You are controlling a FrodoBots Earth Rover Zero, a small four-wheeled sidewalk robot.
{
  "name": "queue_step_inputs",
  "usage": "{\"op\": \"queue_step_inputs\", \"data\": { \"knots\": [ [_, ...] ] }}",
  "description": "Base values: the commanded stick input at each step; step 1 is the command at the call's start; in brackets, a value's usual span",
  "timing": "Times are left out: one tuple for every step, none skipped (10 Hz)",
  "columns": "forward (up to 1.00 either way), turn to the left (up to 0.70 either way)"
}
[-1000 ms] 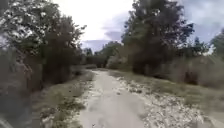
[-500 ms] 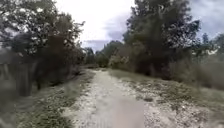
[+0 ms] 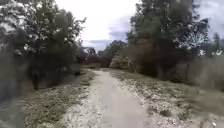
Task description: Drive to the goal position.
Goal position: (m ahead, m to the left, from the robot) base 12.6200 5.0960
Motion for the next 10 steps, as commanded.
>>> {"op": "queue_step_inputs", "data": {
  "knots": [
    [0.85,0.00],
    [0.85,0.00],
    [0.85,0.00],
    [0.85,0.00],
    [0.85,0.00],
    [0.85,0.00],
    [0.85,0.22],
    [0.85,0.34],
    [0.85,0.34],
    [0.85,0.20]
  ]
}}
